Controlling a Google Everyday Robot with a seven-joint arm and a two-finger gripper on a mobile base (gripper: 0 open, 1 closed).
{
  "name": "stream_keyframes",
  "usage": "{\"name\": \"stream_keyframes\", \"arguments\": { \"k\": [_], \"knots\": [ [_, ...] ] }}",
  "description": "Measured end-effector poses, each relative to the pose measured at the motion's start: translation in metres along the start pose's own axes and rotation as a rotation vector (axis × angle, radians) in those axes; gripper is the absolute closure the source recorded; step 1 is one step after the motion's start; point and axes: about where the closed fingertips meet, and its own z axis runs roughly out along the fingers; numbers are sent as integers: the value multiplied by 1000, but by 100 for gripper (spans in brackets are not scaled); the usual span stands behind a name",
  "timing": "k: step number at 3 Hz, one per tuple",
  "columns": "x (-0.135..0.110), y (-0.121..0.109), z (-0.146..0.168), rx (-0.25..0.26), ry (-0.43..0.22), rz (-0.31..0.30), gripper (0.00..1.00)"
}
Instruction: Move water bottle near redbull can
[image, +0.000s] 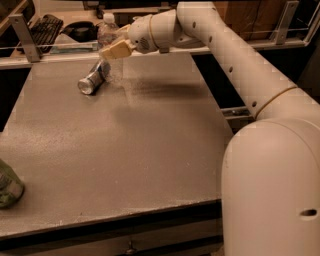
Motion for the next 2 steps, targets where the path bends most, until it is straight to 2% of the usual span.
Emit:
{"name": "stream_keyframes", "arguments": {
  "k": [1, 2],
  "knots": [
    [9, 1, 8, -18, 23, 20, 82],
    [18, 1, 12, -32, 39, 34, 51]
  ]
}}
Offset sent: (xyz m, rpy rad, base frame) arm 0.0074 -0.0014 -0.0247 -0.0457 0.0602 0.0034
